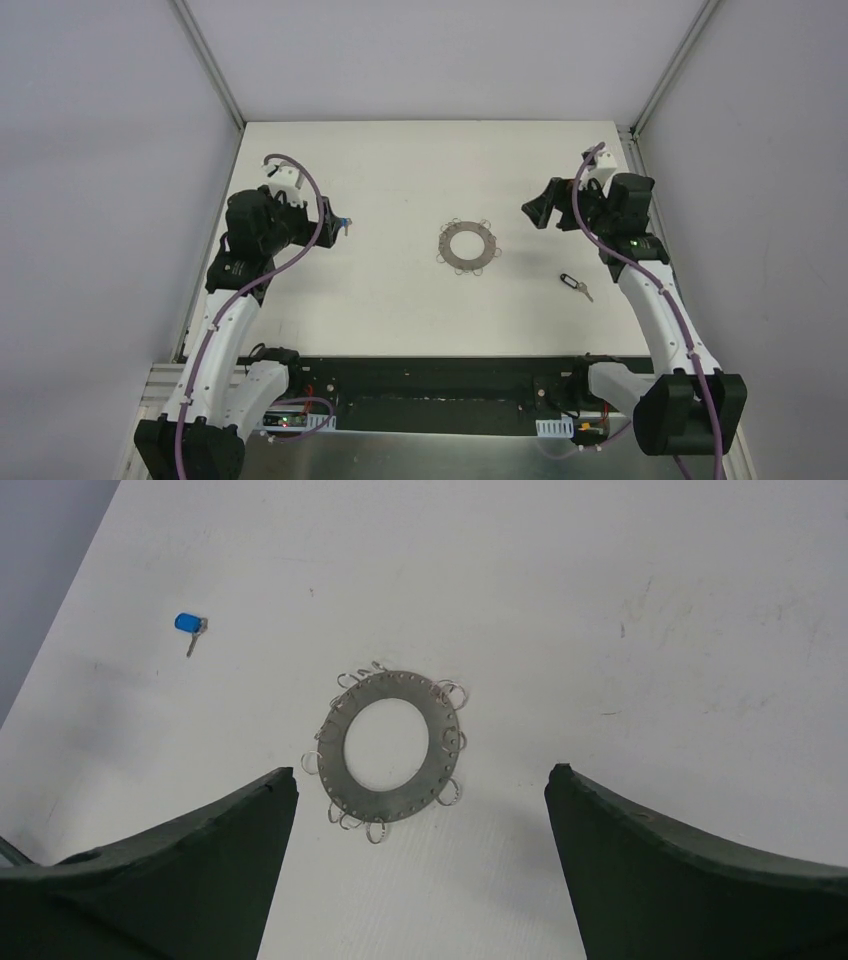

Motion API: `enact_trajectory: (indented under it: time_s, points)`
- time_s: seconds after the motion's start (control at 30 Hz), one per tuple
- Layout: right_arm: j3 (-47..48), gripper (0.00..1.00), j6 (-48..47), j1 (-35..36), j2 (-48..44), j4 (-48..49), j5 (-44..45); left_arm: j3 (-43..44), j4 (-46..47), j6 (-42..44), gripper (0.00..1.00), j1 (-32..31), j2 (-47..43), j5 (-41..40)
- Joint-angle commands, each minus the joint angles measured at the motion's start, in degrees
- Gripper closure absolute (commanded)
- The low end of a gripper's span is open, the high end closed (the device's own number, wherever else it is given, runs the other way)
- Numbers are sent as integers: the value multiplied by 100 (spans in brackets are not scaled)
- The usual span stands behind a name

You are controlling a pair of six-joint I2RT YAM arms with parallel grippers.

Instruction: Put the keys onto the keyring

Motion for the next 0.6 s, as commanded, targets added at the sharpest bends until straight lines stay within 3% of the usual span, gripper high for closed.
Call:
enact_trajectory:
  time_s: [0.0,0.17,0.3,0.57]
  points:
    - [373,2,-515,615,433,-100,306,509,-778,389,0,28,365,792]
    - [996,2,-1120,1869,1533,-257,1444,929,-1312,728,1,24,880,878]
    - [1552,3,-1278,2436,2707,-164,2014,948,-1256,621,0,24,1070,665]
    - [2739,34,-1155,2717,4291,-454,3391,794,-1014,376,0,17,1052,669]
